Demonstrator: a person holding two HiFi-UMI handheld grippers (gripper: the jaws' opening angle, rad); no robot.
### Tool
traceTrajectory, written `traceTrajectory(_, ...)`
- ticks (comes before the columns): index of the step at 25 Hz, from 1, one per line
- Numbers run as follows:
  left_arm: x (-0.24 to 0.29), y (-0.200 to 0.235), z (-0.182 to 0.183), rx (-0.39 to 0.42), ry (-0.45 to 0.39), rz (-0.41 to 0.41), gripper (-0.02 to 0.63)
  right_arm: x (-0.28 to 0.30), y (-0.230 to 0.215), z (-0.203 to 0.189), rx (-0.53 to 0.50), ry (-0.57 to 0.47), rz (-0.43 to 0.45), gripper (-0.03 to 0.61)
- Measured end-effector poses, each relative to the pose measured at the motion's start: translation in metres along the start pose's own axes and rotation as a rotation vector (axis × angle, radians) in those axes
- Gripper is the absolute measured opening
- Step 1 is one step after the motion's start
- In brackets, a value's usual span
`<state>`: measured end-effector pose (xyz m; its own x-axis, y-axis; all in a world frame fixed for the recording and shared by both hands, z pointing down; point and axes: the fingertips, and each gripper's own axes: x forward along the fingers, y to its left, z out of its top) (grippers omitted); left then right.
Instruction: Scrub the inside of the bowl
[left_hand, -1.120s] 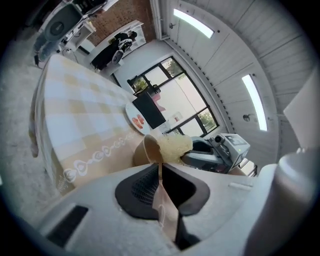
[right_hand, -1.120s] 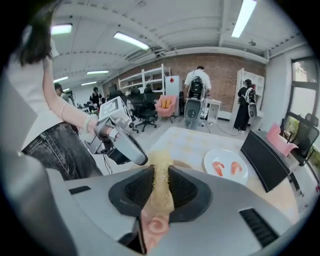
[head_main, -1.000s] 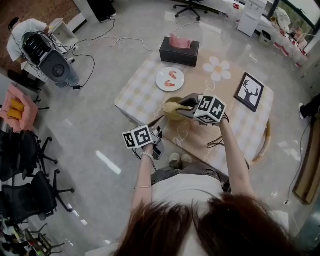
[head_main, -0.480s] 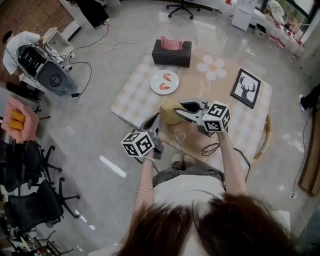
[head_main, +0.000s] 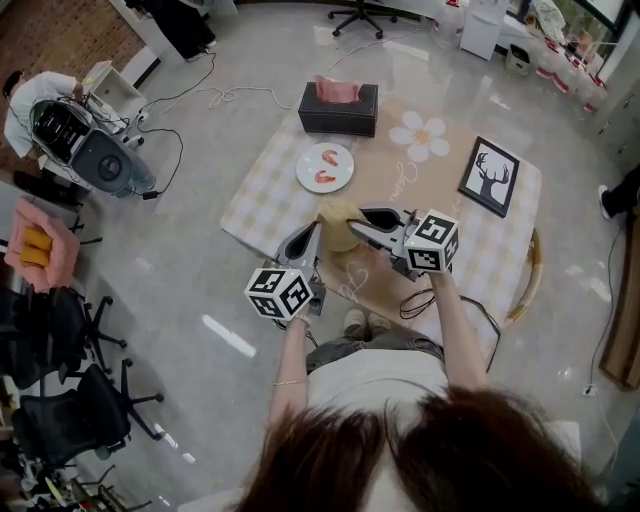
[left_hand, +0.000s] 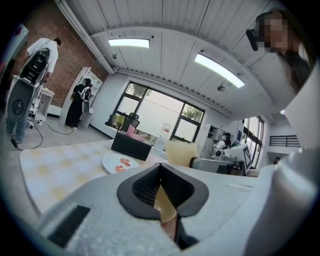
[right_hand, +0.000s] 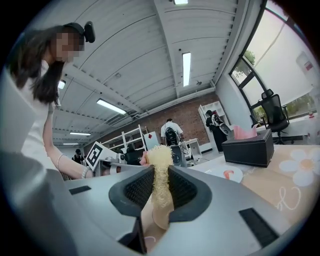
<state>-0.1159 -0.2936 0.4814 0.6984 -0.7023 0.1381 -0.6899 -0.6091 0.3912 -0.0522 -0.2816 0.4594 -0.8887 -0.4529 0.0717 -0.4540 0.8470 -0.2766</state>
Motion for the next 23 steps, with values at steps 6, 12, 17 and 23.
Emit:
traceTrajectory(6,0.001,0.002,0.004,-0.008,-0.018,0.0,0.011,-0.002,-0.002,-0.002,0.007,-0.003,0.001,0.078)
traceTrajectory(12,0.0,0.005,0.004,-0.008,-0.021,0.013,0.011,-0.003,-0.003,0.002,0.002,-0.015,0.001,0.078)
traceTrajectory(17,-0.001,0.006,0.005,-0.008,-0.025,0.016,0.011,-0.002,-0.002,0.005,-0.008,-0.019,0.004,0.078)
traceTrajectory(23,-0.003,0.006,0.008,-0.009,-0.035,0.015,0.011,-0.001,0.003,0.008,-0.001,-0.034,0.017,0.078)
